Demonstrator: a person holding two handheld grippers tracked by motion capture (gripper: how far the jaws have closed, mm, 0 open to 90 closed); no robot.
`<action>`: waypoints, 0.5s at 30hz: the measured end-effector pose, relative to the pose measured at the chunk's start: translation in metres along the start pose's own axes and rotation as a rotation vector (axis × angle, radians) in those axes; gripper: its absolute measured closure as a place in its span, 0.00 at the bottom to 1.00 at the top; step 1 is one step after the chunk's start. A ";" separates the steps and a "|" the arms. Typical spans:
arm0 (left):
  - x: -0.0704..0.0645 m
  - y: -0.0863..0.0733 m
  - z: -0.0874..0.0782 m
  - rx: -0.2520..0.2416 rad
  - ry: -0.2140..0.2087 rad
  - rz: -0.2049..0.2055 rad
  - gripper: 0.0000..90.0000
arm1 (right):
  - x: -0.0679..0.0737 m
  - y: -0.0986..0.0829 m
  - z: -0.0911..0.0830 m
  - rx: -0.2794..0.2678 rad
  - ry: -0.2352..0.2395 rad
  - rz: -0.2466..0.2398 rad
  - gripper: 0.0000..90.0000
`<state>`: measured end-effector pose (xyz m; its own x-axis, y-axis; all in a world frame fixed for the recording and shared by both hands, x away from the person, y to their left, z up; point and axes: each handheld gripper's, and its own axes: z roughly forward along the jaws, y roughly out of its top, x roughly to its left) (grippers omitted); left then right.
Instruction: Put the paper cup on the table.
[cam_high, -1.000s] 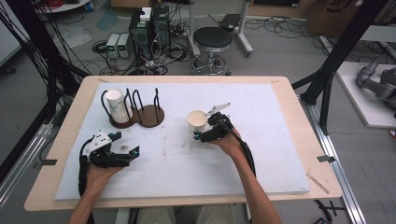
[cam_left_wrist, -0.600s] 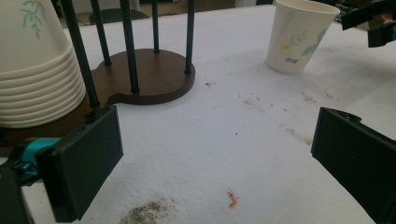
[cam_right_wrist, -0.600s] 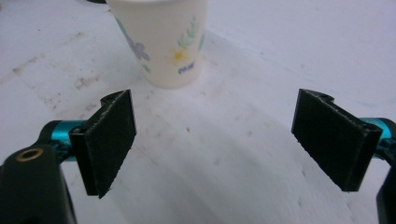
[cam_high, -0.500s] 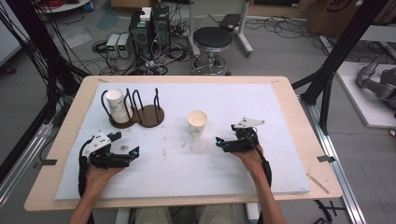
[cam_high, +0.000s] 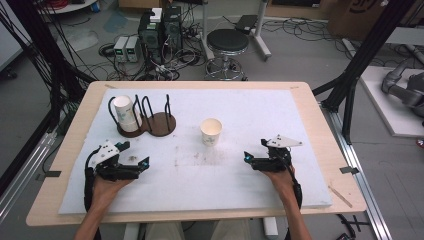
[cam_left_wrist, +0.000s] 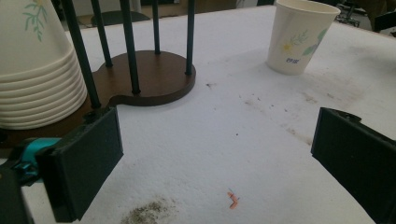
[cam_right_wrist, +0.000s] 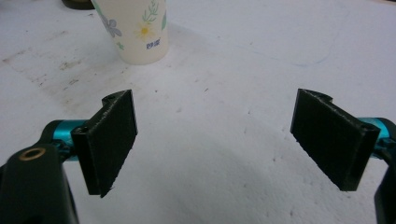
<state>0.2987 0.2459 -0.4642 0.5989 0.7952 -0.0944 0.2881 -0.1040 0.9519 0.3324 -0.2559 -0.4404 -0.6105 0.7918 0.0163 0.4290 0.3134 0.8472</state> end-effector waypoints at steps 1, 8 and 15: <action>0.000 0.000 0.000 -0.001 0.002 0.002 0.02 | 0.000 -0.001 -0.002 -0.009 -0.006 -0.003 0.17; 0.001 -0.001 -0.002 -0.018 0.004 0.002 0.02 | -0.003 -0.012 -0.010 -0.075 -0.033 -0.010 0.17; 0.001 -0.001 -0.003 -0.032 0.004 -0.003 0.02 | -0.004 -0.017 -0.010 -0.074 -0.031 -0.008 0.17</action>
<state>0.2963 0.2485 -0.4646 0.5954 0.7977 -0.0959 0.2659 -0.0830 0.9604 0.3207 -0.2698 -0.4495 -0.5925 0.8056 -0.0060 0.3729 0.2808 0.8844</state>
